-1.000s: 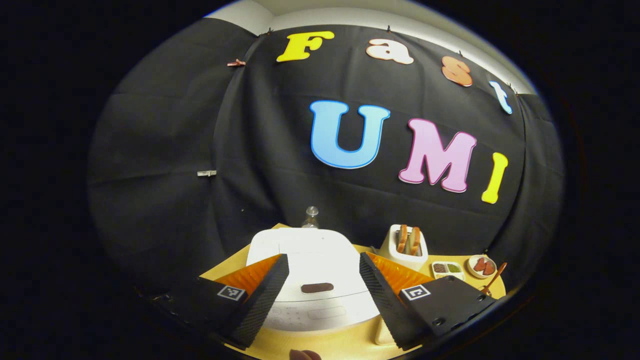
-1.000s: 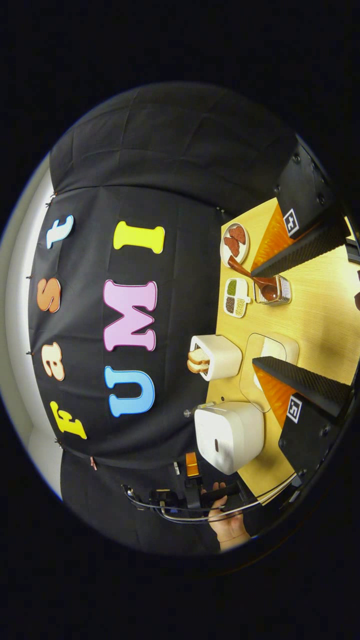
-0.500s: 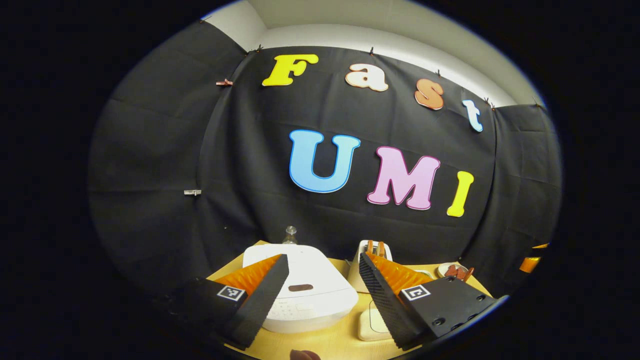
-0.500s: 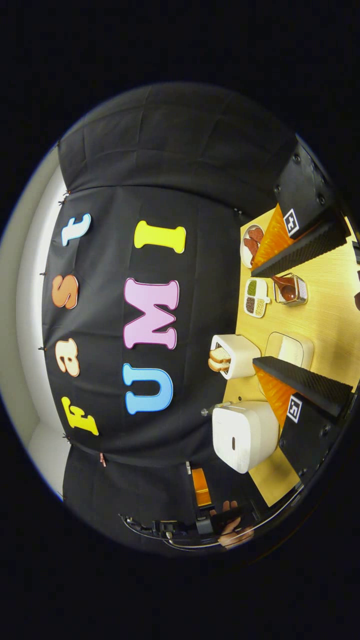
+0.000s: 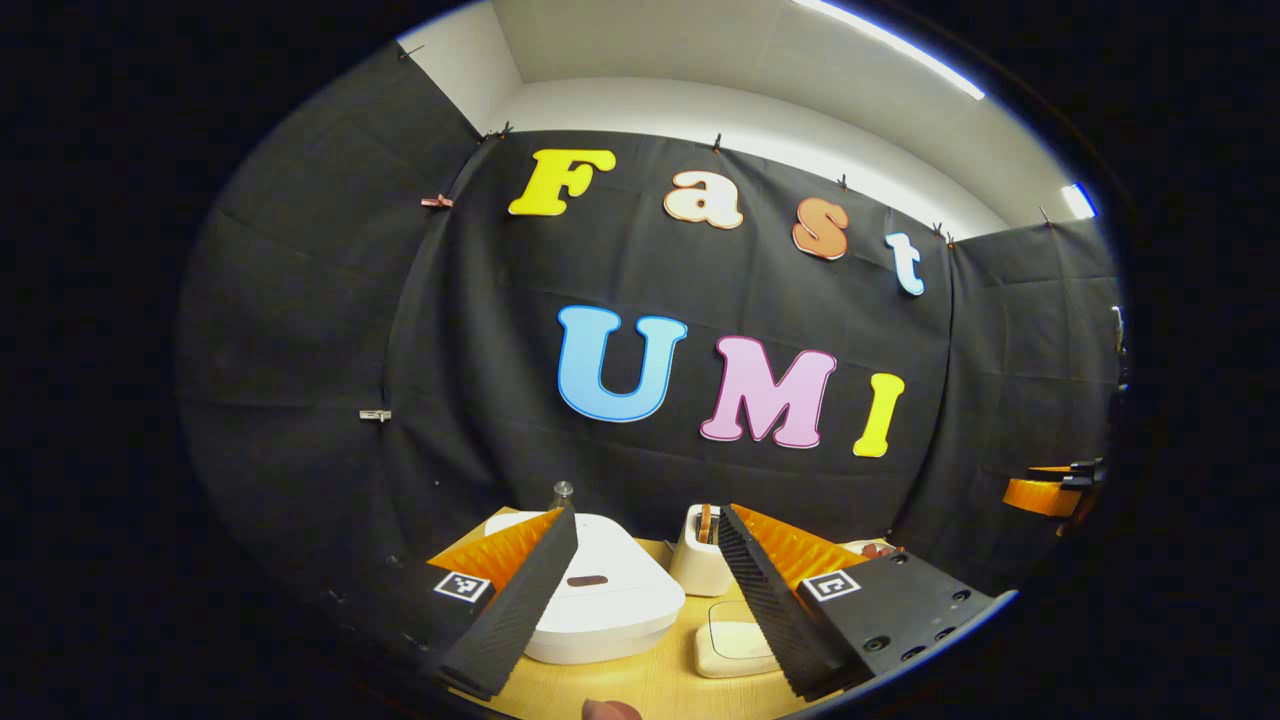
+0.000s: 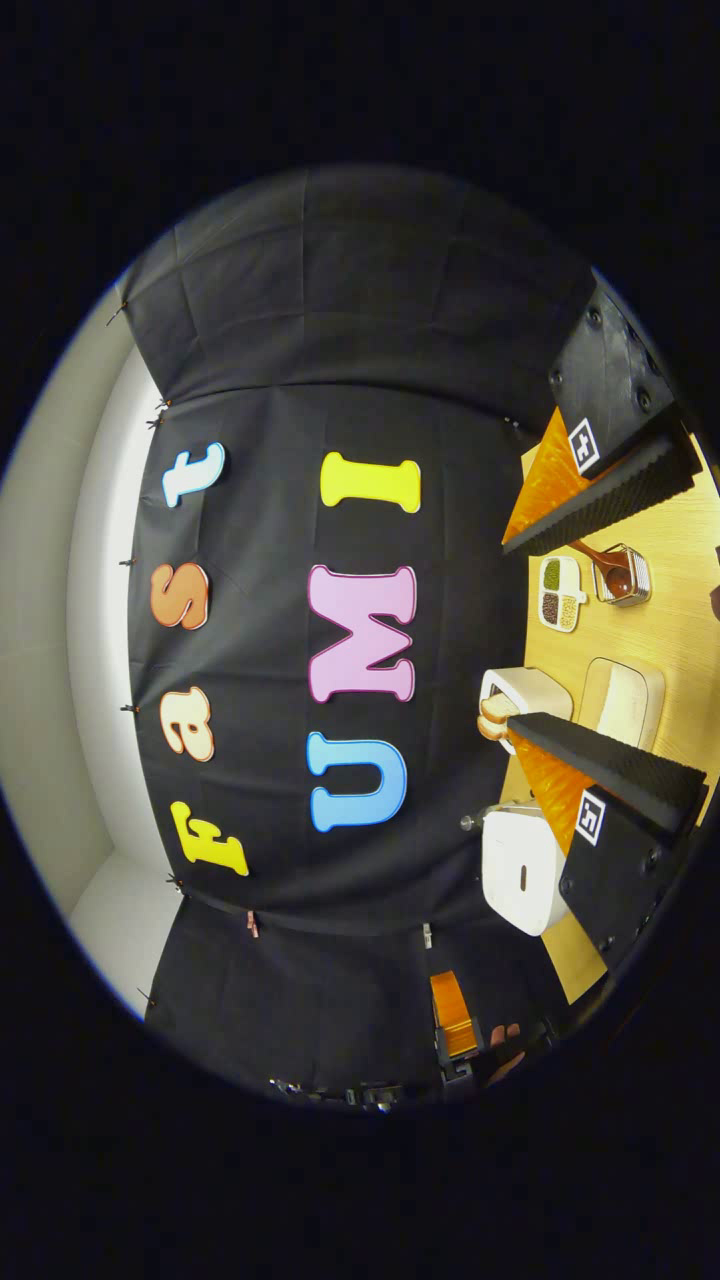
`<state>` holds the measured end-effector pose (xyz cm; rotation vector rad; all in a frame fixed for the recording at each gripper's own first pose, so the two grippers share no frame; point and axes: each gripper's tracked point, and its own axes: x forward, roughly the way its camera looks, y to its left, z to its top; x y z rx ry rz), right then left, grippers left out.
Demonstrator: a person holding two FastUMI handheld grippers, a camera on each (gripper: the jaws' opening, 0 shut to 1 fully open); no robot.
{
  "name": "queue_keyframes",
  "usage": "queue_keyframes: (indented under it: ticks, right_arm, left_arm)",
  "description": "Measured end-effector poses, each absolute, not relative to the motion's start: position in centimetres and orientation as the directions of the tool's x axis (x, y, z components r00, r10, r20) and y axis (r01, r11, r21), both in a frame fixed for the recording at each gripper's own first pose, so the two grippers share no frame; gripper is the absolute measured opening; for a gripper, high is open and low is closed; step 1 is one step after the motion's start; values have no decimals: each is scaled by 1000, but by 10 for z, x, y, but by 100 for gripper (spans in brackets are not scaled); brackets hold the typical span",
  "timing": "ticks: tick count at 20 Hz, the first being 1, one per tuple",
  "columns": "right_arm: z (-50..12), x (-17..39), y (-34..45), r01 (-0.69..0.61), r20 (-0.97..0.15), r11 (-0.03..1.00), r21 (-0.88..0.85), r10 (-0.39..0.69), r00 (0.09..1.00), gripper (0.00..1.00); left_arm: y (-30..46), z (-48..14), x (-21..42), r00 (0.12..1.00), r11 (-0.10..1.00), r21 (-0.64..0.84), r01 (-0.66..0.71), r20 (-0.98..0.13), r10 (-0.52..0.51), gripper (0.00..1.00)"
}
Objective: Close the left gripper, press the button to open the rice cooker; take a wooden spoon from the chopstick holder with the right hand, scoop a spoonful of rice and pour it into the rice cooker, then put the wooden spoon back into the chopstick holder.
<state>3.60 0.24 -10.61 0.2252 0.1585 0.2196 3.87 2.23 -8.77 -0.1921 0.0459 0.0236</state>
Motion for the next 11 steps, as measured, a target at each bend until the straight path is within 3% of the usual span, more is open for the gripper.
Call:
queue_keyframes:
  ticks: [7,11]
  right_arm:
    - [-78,34,-7,-144,-47,970,195,156,987,98]
    - [-70,27,1,-153,-42,969,192,164,986,98]
  left_arm:
    - [28,-74,17,999,991,-128,-37,-29,33,98]
    - [32,-74,13,999,990,-134,-46,-32,42,98]
